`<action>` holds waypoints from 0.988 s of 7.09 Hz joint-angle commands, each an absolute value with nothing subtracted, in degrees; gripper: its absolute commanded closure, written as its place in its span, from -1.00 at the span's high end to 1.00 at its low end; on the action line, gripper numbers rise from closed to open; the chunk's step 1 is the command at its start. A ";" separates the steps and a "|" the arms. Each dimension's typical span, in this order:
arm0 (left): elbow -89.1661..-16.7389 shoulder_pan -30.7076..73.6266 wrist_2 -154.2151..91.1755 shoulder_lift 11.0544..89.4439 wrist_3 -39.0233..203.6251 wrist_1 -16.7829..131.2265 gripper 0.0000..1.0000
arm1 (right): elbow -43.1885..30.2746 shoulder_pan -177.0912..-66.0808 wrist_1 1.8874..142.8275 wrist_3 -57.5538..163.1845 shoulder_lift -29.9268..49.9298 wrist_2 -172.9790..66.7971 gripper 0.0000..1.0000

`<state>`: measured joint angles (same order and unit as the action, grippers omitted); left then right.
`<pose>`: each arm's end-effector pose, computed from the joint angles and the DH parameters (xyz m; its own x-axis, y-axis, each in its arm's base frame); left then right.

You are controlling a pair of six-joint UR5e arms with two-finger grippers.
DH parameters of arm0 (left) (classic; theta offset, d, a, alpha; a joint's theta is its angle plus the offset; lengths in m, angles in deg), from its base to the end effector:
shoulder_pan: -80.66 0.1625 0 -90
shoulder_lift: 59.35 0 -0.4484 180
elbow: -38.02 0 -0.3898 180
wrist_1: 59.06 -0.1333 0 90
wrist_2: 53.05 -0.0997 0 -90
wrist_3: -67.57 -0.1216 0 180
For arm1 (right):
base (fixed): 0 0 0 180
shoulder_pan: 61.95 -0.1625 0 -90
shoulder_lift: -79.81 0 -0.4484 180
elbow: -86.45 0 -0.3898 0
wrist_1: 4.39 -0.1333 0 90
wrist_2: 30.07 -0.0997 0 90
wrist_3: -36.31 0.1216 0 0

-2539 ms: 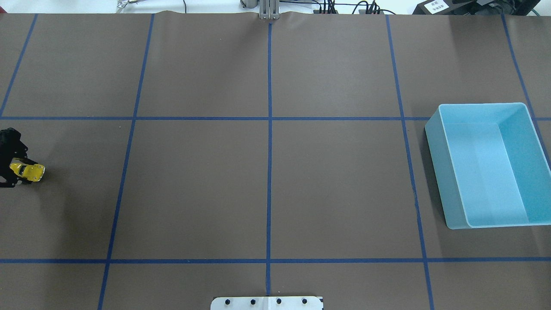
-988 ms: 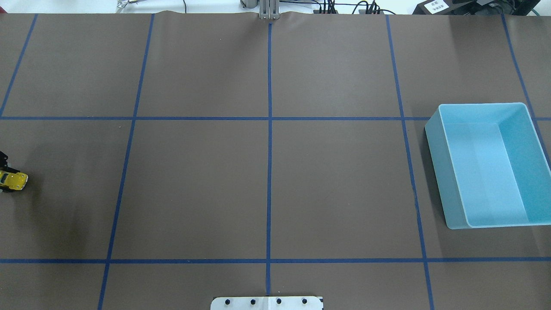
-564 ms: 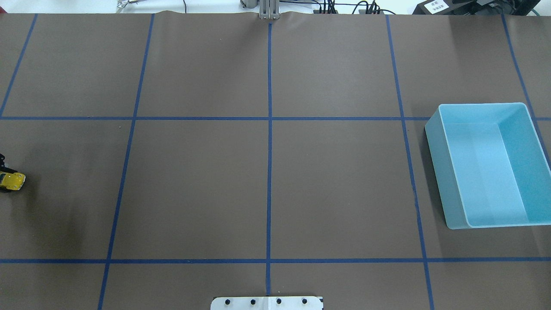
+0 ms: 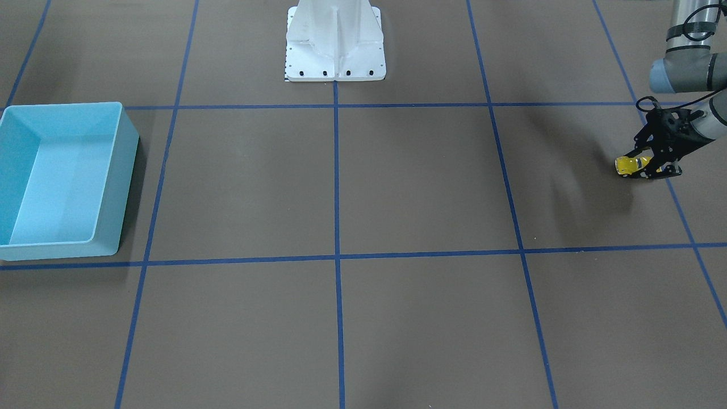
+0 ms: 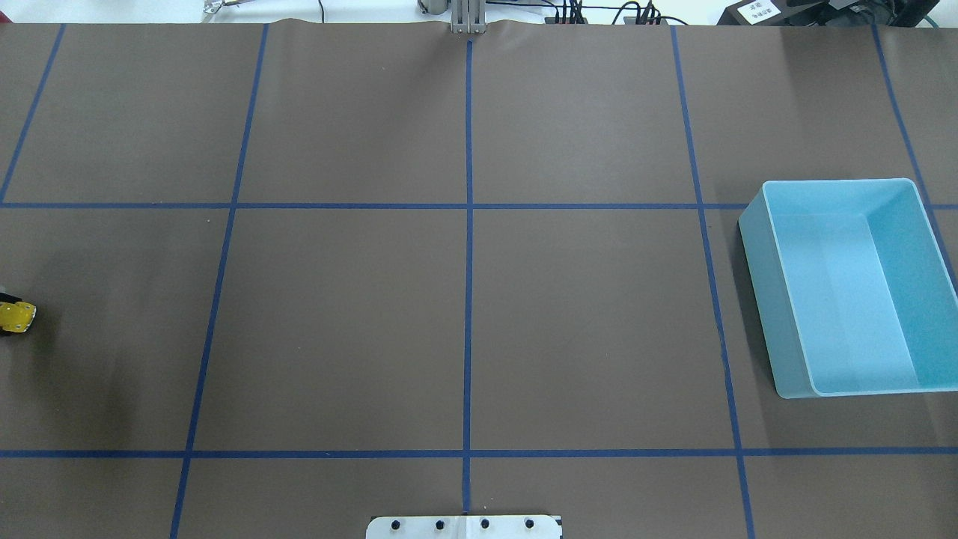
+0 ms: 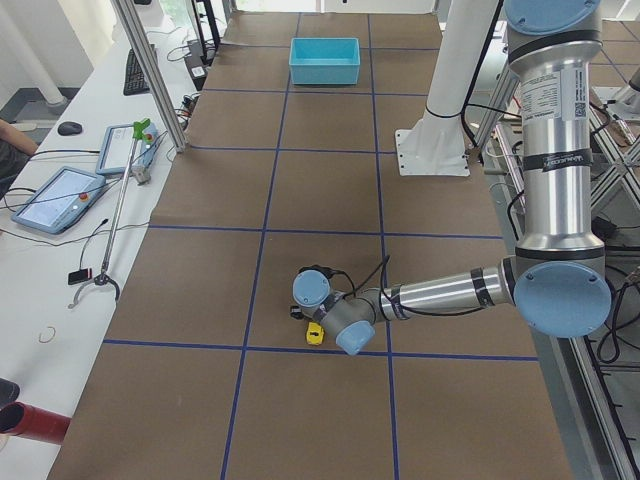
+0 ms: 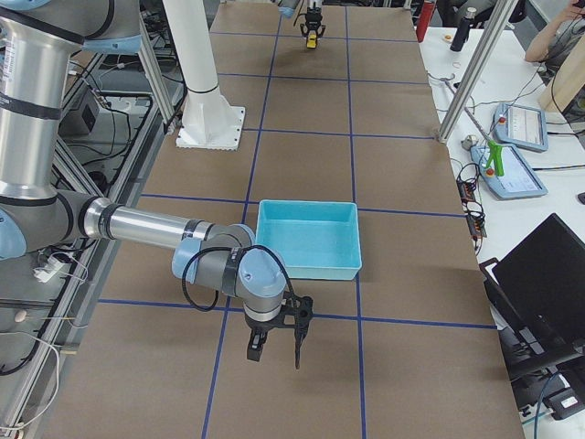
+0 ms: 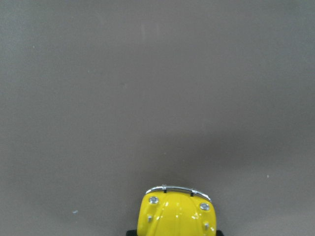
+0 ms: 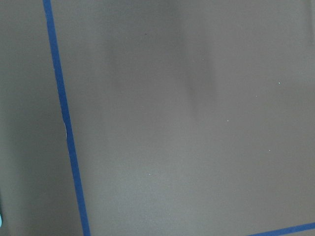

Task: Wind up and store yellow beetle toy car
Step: 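Drag the car backward along the table with the left gripper to wind it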

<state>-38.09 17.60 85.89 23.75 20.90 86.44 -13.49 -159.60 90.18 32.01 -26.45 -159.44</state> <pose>0.1613 -0.4093 0.7549 -0.0026 0.9999 -0.0111 -0.5400 0.0080 0.8416 0.1012 -0.3315 0.7470 0.7579 0.1481 0.6353 -0.0741 0.9871 -0.1417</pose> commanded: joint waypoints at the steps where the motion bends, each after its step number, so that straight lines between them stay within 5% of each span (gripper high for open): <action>1: -37.22 17.20 86.25 23.54 20.90 87.72 -1.00 | -13.57 -159.60 90.18 32.01 -26.45 -159.44 1.00; 7: -34.49 16.14 87.57 23.45 20.90 90.71 -1.00 | -13.57 -159.60 90.18 32.01 -26.45 -159.53 1.00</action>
